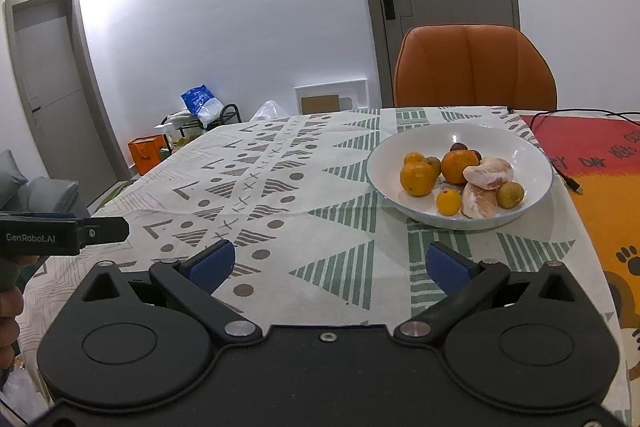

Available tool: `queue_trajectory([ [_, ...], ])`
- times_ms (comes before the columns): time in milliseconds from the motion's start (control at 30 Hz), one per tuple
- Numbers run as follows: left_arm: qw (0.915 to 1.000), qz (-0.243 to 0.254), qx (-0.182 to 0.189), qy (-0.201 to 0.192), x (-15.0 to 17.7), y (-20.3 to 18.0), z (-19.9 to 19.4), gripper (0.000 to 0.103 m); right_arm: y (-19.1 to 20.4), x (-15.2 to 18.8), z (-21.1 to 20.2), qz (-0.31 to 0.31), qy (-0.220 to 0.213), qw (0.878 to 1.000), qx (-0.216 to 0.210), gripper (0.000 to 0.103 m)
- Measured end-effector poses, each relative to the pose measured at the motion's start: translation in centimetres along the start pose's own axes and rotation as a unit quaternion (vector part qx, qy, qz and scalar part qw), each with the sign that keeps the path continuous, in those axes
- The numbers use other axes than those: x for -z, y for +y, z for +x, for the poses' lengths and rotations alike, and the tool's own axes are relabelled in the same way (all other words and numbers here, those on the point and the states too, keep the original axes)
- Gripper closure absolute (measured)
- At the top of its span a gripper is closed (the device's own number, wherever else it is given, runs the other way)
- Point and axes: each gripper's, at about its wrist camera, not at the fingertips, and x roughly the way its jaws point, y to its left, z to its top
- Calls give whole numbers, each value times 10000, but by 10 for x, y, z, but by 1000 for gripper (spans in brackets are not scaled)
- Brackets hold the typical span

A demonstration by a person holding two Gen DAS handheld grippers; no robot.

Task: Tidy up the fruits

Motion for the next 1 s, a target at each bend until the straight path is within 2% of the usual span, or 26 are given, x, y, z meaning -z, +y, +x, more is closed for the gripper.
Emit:
queue_trajectory([
  [1000,10000,63,12,-37,-1,-2,-3,5,1,1,-1,-27,6,10000,-3,0],
])
